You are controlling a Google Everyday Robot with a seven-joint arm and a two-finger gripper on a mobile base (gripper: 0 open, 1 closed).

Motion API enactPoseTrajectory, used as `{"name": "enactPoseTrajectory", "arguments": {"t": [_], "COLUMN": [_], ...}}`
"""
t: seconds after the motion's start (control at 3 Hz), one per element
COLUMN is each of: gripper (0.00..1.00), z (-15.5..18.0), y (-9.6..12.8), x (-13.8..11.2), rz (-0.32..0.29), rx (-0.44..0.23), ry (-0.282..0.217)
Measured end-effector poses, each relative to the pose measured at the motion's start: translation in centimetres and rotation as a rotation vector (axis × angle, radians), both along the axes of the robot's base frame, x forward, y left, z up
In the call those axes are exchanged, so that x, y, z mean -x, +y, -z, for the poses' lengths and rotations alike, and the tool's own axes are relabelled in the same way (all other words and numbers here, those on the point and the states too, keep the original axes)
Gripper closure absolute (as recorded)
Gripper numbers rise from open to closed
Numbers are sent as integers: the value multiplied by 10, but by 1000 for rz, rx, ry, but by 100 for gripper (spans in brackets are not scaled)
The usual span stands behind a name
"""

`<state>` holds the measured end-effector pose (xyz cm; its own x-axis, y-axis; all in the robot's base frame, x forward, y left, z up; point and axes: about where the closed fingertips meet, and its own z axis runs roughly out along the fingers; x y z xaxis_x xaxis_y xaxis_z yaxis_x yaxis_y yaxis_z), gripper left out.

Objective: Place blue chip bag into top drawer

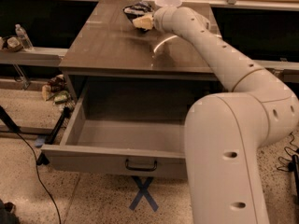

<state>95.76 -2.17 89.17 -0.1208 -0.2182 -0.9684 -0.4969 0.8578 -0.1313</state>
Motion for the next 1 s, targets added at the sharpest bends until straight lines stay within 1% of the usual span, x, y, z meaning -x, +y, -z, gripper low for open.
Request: {"name": "enactPoseTrajectory", "arguments": {"t": [0.33, 0.67, 1.0], "gripper": [49, 72, 96], "z": [-6, -9, -21], "y": [10, 18, 3], "x": [-11, -12, 4], "rz": [-7, -29, -71], "rx": [3, 3, -19], "ry": [-21, -27, -35]}}
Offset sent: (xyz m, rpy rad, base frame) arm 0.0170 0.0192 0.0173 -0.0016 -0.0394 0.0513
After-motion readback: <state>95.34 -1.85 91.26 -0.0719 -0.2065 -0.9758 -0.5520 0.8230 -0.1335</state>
